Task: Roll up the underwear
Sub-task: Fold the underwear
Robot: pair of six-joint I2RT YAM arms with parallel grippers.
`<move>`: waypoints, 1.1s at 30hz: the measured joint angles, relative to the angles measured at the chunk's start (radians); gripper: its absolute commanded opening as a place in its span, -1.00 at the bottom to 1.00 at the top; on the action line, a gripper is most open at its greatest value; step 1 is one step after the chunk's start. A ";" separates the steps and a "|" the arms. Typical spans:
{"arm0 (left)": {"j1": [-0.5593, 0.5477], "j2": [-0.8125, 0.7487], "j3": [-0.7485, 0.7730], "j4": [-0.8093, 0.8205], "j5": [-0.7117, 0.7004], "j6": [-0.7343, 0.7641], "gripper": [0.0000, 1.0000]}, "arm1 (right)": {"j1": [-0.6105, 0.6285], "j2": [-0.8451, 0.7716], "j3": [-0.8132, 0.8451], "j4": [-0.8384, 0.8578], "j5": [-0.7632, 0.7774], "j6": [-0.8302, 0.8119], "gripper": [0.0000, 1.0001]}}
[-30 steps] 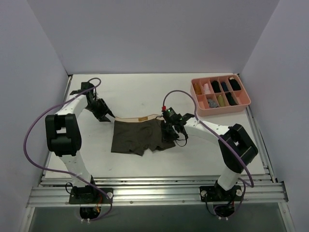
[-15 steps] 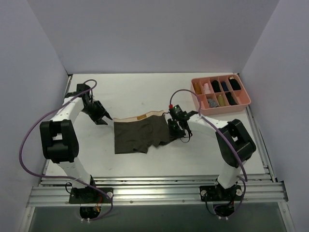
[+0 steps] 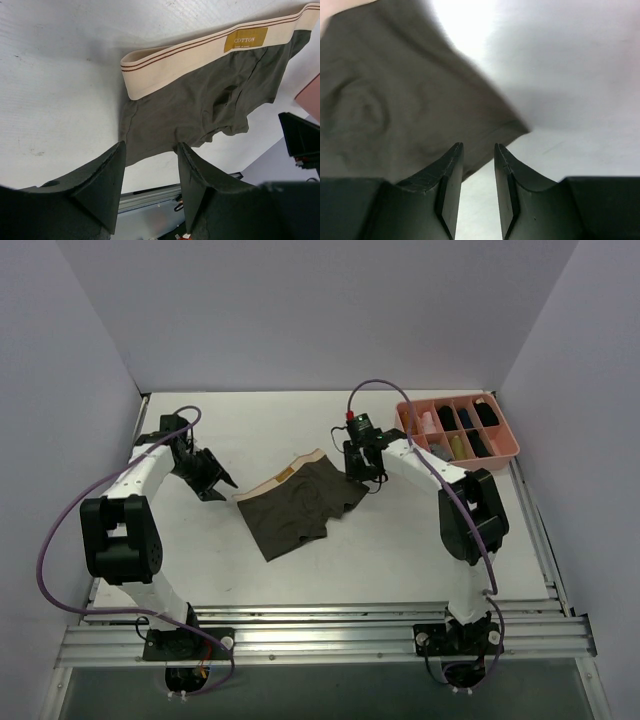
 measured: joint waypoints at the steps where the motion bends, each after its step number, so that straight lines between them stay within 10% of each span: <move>1: -0.001 0.000 0.000 -0.001 0.000 0.000 0.09 | 0.026 -0.014 -0.001 -0.008 0.013 0.014 -0.44; 12: 0.014 0.139 -0.027 0.054 -0.008 -0.005 0.10 | 0.533 -0.111 -0.077 0.073 0.109 0.201 -0.39; 33: 0.033 0.201 -0.069 0.203 0.045 -0.060 0.07 | 0.710 0.113 0.060 0.090 0.176 0.252 -0.34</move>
